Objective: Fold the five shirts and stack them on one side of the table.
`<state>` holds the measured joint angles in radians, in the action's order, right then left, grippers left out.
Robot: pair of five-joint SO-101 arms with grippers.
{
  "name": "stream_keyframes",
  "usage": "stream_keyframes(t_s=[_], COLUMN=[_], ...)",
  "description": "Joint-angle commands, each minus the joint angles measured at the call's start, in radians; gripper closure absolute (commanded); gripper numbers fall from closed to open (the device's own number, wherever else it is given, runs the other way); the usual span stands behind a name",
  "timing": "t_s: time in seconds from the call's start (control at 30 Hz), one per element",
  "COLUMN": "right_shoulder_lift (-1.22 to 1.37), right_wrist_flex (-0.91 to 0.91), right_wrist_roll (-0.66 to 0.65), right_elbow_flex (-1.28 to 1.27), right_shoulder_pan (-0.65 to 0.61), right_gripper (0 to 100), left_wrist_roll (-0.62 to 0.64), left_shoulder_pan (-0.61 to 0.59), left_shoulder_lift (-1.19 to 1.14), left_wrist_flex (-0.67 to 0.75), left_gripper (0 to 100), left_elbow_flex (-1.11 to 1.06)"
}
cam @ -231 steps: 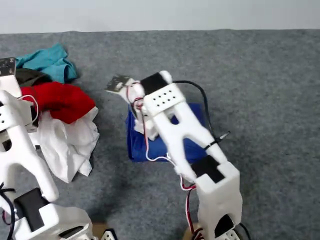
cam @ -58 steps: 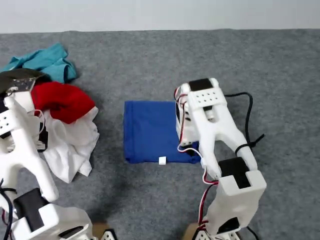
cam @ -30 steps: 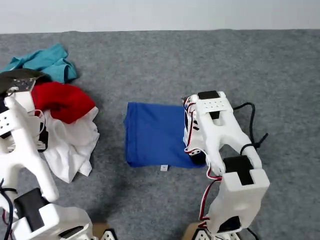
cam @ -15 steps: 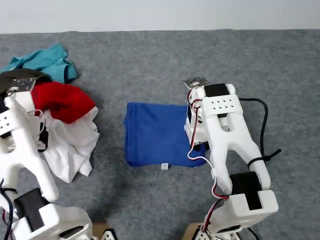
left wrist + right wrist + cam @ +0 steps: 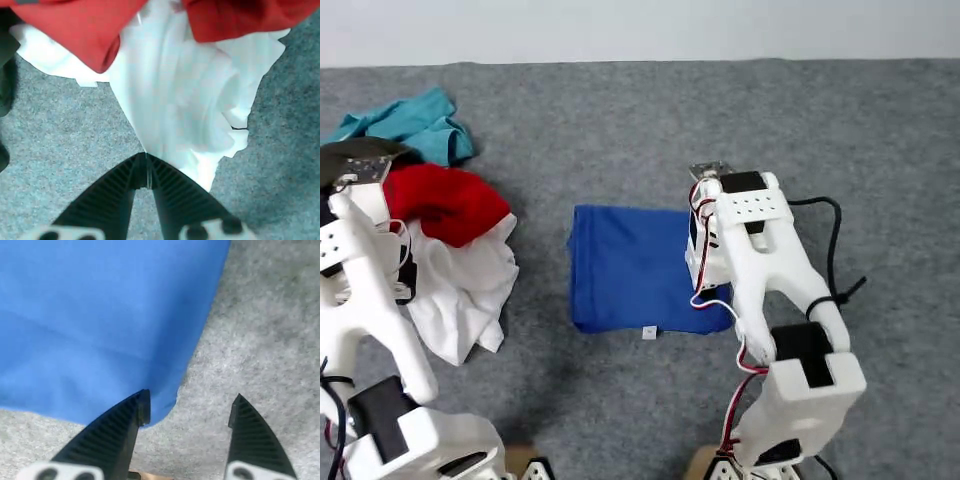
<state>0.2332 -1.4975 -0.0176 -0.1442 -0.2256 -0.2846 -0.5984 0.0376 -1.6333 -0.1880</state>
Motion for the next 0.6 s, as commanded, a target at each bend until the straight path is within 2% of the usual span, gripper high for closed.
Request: stream_keyframes(t_s=[0.0, 0.17, 0.47, 0.57], right_shoulder_lift=[0.01, 0.05, 0.186, 0.242], right_wrist_flex=[0.03, 0.07, 0.104, 0.091], right_wrist_roll=[0.043, 0.084, 0.109, 0.132], right_elbow_flex=[0.054, 0.054, 0.055, 0.083], right_shoulder_pan=[-0.058, -0.117, -0.122, -0.122], right_gripper=[73.1, 73.2, 73.4, 79.2], left_wrist_roll=[-0.005, -0.005, -0.005, -0.006], left_shoulder_pan=[0.0, 0.0, 0.0, 0.0], left_shoulder_lift=[0.044, 0.044, 0.044, 0.044], left_wrist_flex=[-0.011, -0.008, -0.005, -0.005], left_gripper=[100, 100, 100, 100], left_elbow_flex=[0.004, 0.004, 0.004, 0.004])
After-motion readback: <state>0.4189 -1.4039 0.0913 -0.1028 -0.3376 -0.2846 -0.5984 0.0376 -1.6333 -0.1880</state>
